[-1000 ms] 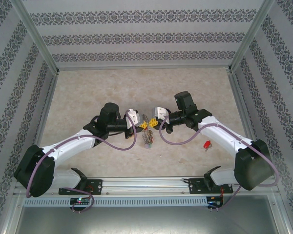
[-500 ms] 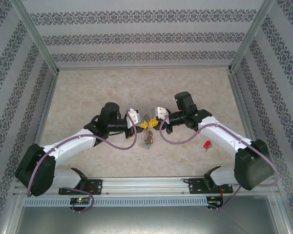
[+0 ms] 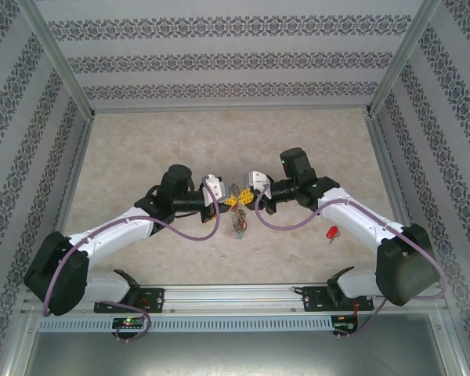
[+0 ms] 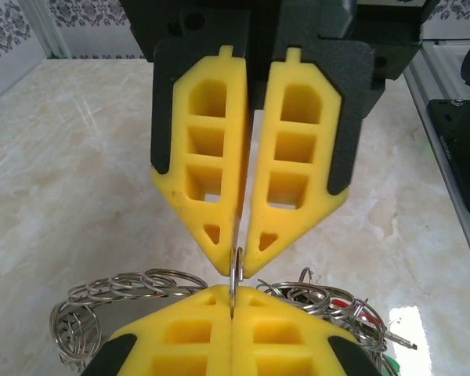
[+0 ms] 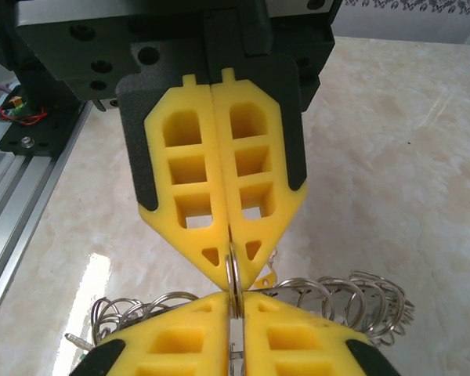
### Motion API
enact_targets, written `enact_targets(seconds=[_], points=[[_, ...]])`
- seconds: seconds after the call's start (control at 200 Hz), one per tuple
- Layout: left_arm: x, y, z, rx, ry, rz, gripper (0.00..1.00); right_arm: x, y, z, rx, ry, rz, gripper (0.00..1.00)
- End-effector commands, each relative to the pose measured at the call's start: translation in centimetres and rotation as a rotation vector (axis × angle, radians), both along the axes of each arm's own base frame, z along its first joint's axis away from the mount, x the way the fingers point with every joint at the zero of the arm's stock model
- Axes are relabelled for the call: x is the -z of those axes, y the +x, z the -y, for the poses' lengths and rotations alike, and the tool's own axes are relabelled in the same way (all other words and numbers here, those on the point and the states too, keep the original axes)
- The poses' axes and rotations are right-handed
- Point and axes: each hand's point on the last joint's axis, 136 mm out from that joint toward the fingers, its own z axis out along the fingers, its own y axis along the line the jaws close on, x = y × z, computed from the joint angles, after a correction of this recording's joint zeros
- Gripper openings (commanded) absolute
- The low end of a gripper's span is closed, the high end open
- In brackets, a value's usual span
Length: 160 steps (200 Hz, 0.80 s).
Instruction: Put the keys on the keyring
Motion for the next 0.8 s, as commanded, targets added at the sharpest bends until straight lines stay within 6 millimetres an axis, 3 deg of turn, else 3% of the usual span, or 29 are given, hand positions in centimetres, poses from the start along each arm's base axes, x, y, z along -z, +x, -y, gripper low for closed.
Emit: enact_targets(seconds=[0.0,0.095,0.18,0.235,0.295,0.4,0.52,0.645,0.794], points=[[-2.9,0.5,0.0,-0.026,-0.037,0.088,0.00,-2.0,-1.3,0.5,0.021,0.052,-0.038,0.15],[-3.3,0.6,-0.1,-0.038,-0.037,0.095,0.00,-3.3,-0.7,1.7,0.152,0.075,-0.082,0.21],[-3.4,0.6,-0.2,-0.045,-0.031,0.089,0.00,-3.6,1.9,4.0,0.442,0.083,-0.188,0.25],[-3.4,0.6,-0.2,-0.047,-0.029,0.083,0.00,-2.9,5.2,7.6,0.810,0.086,-0.300,0.28],[-3.7,0.8,-0.3,-0.056,-0.032,0.076,0.00,-1.3,7.4,13.3,1.207,0.078,-0.425,0.29],[-3.8,0.7,-0.2,-0.056,-0.037,0.066,0.00,3.9,5.6,21.3,1.614,0.041,-0.760,0.33],[-4.1,0.6,-0.1,-0.045,-0.050,0.061,0.00,8.5,2.6,27.2,1.888,0.104,-0.976,0.36],[-4.3,0.3,0.0,-0.033,-0.056,0.059,0.00,11.3,0.8,30.1,2.017,0.083,-1.041,0.38],[-4.4,0.1,0.1,-0.020,-0.060,0.056,0.00,13.3,0.0,31.5,2.073,-0.092,-1.054,0.41]])
